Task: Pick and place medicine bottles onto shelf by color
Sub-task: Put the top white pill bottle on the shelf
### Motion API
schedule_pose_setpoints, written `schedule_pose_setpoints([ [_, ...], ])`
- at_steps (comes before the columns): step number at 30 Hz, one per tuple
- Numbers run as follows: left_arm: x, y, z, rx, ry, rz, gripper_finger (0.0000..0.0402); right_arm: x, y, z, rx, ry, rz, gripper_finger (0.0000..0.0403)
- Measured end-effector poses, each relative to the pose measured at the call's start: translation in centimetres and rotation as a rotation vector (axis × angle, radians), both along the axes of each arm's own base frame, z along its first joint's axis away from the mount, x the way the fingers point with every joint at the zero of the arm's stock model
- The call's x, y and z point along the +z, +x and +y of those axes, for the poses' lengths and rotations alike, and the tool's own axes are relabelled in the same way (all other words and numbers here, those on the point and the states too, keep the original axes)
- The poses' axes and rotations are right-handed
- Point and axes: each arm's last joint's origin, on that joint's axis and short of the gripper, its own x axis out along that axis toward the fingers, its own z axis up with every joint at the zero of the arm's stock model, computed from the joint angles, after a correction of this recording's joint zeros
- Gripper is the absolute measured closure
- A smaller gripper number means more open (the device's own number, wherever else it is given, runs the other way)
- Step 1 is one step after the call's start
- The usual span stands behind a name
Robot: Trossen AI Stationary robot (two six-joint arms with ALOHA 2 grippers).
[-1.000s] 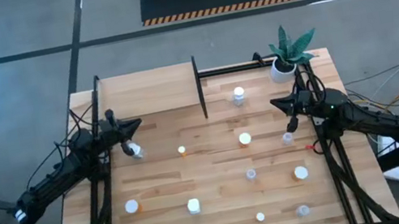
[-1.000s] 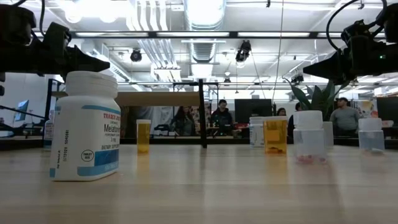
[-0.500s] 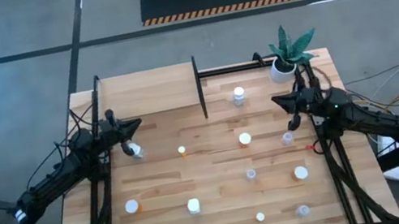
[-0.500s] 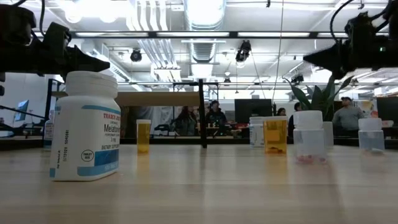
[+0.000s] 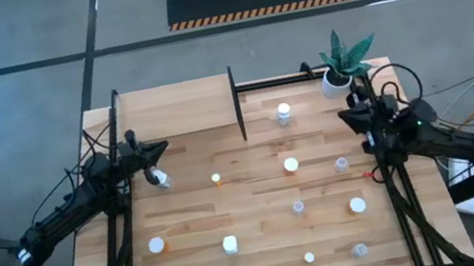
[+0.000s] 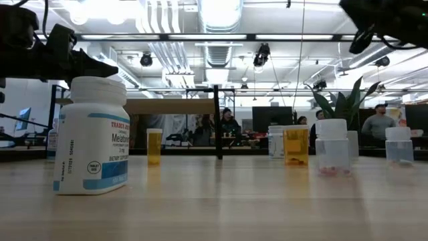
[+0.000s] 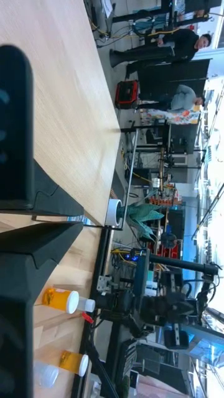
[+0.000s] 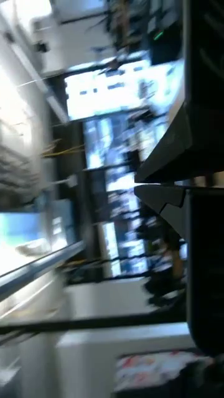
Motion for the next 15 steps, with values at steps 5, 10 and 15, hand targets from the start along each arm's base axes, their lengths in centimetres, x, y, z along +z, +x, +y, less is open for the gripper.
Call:
schedule_pose_setpoints([
  [5,0.0,0.0,0.0,0.008,0.154,0.064,0.0394,1.2,2.3,-1.1,-0.097,0.001,0.222,0.0394],
  [10,0.0,0.0,0.0,0.008,0.168,0.07,0.0394,1.5,5.9,-3.0,-0.225,0.035,0.468,0.0394],
  [15,0.0,0.0,0.0,0.008,0.168,0.069,0.0394,2.5,8.9,-4.7,-0.366,0.015,0.659,0.0394],
])
